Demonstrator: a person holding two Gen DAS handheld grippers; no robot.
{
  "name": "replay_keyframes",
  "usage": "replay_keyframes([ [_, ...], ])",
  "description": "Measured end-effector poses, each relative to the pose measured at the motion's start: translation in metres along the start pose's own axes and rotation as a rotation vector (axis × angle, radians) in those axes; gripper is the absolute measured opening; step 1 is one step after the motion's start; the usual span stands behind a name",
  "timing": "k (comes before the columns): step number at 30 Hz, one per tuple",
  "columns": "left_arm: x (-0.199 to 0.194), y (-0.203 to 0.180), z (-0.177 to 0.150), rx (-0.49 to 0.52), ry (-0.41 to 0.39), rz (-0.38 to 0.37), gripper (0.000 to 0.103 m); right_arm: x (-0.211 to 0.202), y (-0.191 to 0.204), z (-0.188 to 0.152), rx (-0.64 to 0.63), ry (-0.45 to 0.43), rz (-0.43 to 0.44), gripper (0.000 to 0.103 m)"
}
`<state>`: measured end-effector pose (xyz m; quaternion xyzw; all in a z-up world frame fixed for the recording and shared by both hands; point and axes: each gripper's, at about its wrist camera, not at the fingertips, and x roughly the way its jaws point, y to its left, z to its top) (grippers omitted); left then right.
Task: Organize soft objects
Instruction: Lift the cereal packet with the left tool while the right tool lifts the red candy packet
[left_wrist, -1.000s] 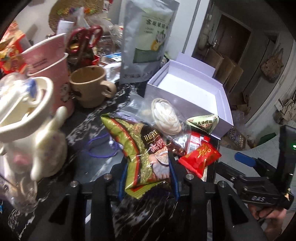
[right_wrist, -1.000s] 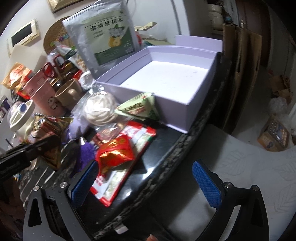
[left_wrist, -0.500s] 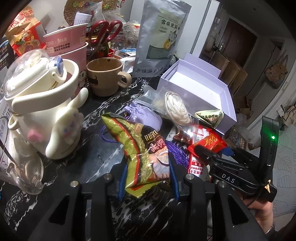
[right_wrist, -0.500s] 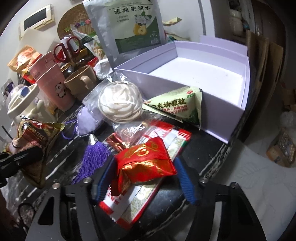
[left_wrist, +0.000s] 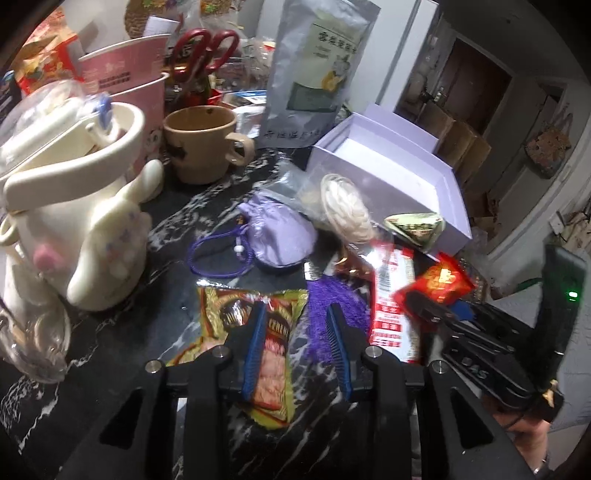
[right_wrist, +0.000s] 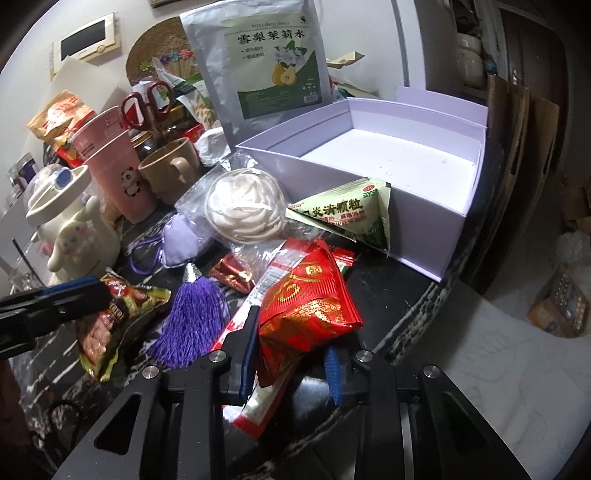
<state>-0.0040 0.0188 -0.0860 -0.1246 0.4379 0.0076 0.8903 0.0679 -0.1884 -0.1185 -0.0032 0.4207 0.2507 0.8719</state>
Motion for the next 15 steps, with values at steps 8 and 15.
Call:
replay_keyframes([
  [8, -0.004, 0.009, -0.002, -0.019, 0.000, 0.082, 0.033, -0.016, 0.000, -0.007, -0.002, -0.012, -0.002, 0.030],
  [15, 0.003, 0.013, -0.003, 0.005, 0.038, 0.110, 0.071, -0.023, 0.002, -0.013, -0.005, -0.007, 0.009, 0.030],
])
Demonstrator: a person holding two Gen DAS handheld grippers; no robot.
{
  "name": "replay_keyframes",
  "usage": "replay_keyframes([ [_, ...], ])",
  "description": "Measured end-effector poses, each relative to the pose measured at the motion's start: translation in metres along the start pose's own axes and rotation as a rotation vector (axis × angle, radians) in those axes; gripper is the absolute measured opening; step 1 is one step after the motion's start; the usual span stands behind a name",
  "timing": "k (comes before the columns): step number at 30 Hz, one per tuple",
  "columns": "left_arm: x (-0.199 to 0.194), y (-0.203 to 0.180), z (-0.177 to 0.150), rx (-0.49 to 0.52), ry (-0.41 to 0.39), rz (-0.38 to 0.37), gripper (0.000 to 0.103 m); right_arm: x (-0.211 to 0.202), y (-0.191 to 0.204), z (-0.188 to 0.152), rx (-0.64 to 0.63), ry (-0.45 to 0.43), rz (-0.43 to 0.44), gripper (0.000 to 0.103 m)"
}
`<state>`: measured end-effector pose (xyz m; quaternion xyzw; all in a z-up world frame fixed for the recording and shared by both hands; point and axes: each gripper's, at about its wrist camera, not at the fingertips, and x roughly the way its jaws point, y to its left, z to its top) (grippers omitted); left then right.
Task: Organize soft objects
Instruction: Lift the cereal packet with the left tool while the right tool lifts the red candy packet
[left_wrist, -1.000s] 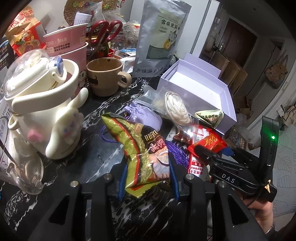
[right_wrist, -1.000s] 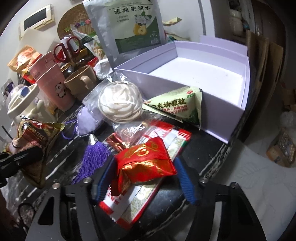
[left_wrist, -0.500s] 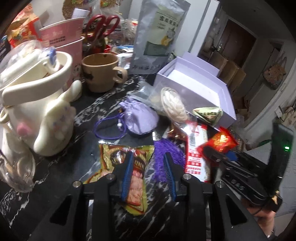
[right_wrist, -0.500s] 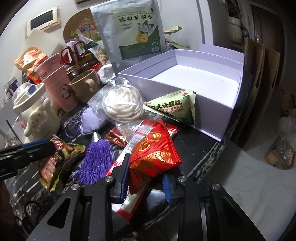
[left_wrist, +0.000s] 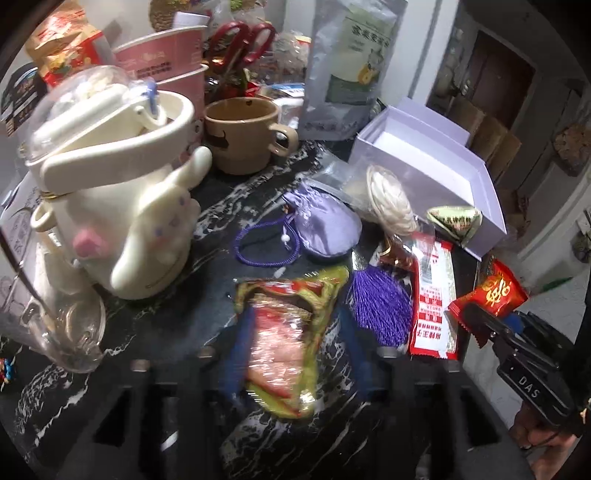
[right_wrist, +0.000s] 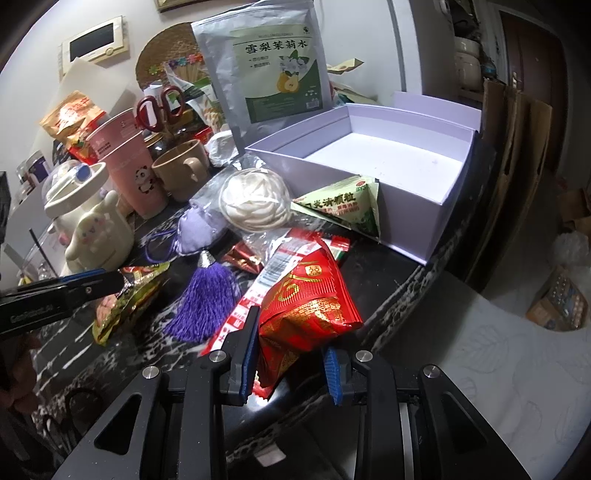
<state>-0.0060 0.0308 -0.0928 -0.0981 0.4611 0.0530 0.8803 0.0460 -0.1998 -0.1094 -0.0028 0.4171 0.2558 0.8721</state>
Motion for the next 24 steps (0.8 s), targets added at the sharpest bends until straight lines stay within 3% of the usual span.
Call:
replay_keyframes([
  [2, 0.004, -0.002, -0.001, 0.016, 0.001, 0.003, 0.087, -0.001, 0.001, -0.002, -0.003, 0.003, 0.003, 0.030],
  [3, 0.006, -0.003, -0.001, 0.019, 0.001, 0.011, 0.088, -0.001, 0.002, -0.002, -0.005, 0.004, 0.003, 0.030],
  [7, 0.010, -0.006, -0.002, 0.041, 0.003, 0.042, 0.088, -0.003, 0.004, -0.002, -0.009, 0.001, -0.003, 0.030],
  [10, 0.002, -0.003, 0.001, 0.022, -0.016, 0.000, 0.088, -0.005, 0.004, -0.002, -0.011, -0.003, -0.009, 0.030],
  [14, -0.006, 0.002, 0.002, 0.019, -0.039, 0.024, 0.088, -0.008, 0.003, -0.001, -0.010, -0.007, -0.005, 0.030],
  [24, 0.023, 0.019, -0.004, 0.020, 0.040, 0.061, 0.088, -0.005, 0.009, -0.003, -0.028, 0.003, 0.000, 0.030],
])
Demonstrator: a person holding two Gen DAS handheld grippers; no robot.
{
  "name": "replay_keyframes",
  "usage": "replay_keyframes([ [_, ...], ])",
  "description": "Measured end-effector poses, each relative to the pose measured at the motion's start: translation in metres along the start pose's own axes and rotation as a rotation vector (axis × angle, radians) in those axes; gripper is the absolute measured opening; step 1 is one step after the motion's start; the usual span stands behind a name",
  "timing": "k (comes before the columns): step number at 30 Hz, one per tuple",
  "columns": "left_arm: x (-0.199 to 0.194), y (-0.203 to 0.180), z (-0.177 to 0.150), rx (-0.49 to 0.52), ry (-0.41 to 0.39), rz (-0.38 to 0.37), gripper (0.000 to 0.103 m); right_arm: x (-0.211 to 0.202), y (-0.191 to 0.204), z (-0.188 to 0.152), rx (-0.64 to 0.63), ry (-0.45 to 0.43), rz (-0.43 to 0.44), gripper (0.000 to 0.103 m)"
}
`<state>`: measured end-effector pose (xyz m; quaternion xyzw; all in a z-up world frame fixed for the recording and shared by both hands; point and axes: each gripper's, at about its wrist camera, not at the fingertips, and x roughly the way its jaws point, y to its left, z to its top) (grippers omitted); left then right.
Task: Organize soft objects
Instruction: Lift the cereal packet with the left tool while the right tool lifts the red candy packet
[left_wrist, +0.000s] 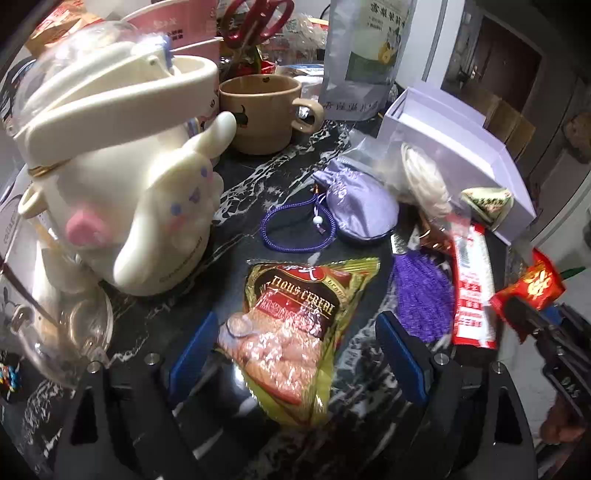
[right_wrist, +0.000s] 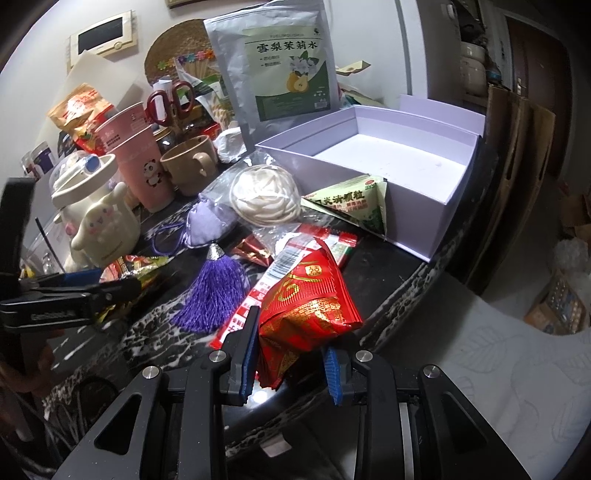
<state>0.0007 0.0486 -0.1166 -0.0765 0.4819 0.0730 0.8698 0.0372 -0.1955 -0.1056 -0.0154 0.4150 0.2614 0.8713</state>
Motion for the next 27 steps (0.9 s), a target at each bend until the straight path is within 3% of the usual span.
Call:
replay_keyframes([
  [8, 0.023, 0.004, 0.002, 0.016, 0.045, 0.014, 0.088, 0.002, 0.000, 0.000, 0.001, 0.009, -0.009, 0.030],
  [13, 0.026, 0.001, -0.001, 0.064, 0.015, 0.020, 0.088, 0.003, 0.000, 0.000, 0.000, 0.011, -0.012, 0.030],
  [18, 0.022, -0.005, -0.003, 0.089, -0.017, 0.002, 0.062, 0.002, 0.000, 0.000, 0.000, 0.011, -0.012, 0.030],
  [21, 0.021, -0.009, -0.003, 0.078, -0.018, -0.007, 0.056, 0.000, 0.000, -0.001, -0.002, 0.006, -0.014, 0.030],
  [27, 0.004, -0.021, -0.008, 0.099, -0.020, -0.045, 0.055, -0.009, -0.001, -0.007, 0.007, -0.004, -0.015, 0.030],
])
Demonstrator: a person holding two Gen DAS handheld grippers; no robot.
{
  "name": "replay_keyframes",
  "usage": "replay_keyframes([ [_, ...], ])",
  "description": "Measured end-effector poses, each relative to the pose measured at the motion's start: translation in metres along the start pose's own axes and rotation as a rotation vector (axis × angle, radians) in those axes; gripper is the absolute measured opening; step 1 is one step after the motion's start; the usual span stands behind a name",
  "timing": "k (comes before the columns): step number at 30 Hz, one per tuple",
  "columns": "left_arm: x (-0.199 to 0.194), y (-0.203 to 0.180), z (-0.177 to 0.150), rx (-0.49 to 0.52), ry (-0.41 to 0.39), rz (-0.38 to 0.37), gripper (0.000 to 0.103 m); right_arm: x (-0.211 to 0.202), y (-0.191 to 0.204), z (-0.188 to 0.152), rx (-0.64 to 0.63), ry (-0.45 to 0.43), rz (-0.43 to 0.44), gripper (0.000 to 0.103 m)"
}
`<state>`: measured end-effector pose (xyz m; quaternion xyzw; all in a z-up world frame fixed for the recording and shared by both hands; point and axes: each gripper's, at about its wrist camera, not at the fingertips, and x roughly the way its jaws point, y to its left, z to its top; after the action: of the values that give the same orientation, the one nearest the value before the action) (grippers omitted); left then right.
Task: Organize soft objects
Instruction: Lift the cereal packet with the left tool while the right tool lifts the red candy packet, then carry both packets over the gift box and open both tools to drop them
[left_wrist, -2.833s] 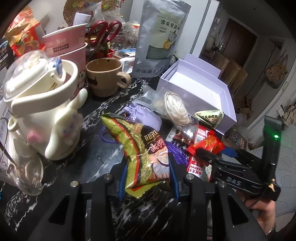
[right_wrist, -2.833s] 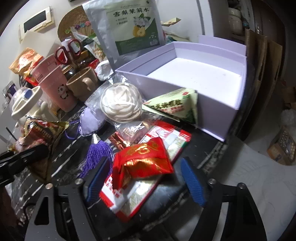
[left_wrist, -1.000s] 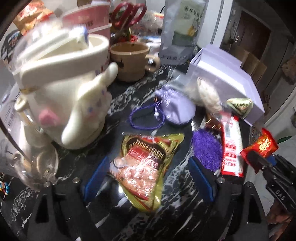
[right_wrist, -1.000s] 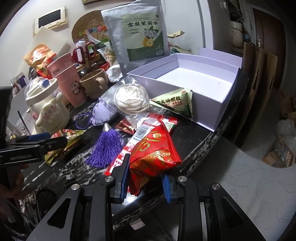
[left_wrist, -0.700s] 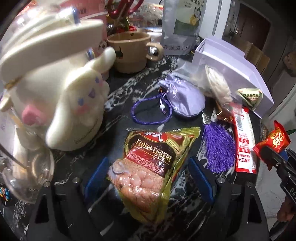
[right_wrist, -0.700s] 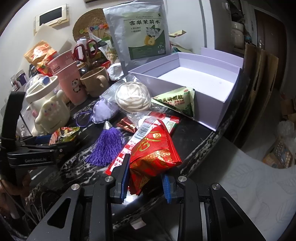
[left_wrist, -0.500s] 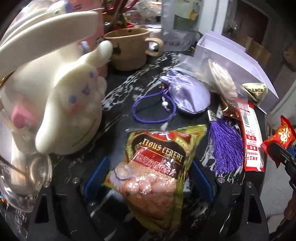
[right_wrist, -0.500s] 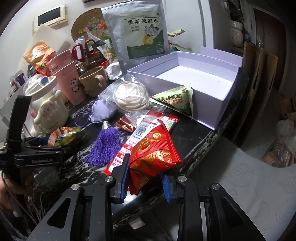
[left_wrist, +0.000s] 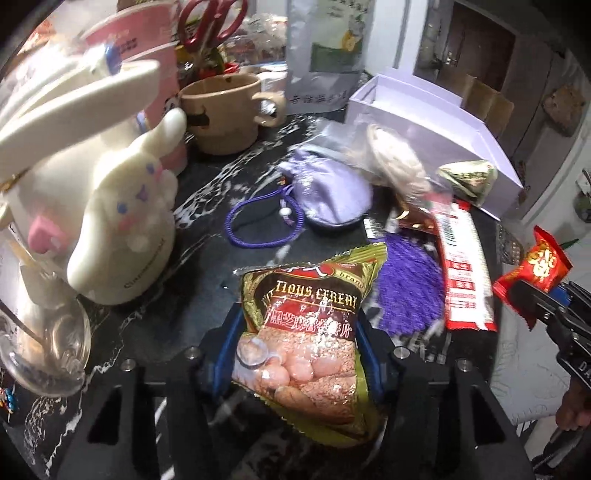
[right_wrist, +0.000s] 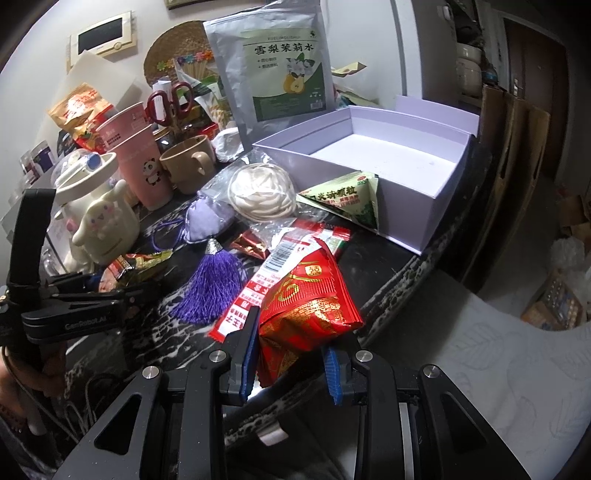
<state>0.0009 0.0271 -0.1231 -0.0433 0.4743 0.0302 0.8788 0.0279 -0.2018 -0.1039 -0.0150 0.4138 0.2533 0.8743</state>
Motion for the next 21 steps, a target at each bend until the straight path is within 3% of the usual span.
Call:
replay_keyframes([
  [13, -0.048, -0.044, 0.011, 0.068, -0.095, -0.101, 0.055, -0.029, -0.008, -0.009, 0.026, -0.017, -0.001, 0.030],
  [21, -0.068, -0.074, 0.033, 0.125, -0.164, -0.160, 0.055, -0.065, -0.016, 0.006, 0.011, -0.063, -0.025, 0.030],
])
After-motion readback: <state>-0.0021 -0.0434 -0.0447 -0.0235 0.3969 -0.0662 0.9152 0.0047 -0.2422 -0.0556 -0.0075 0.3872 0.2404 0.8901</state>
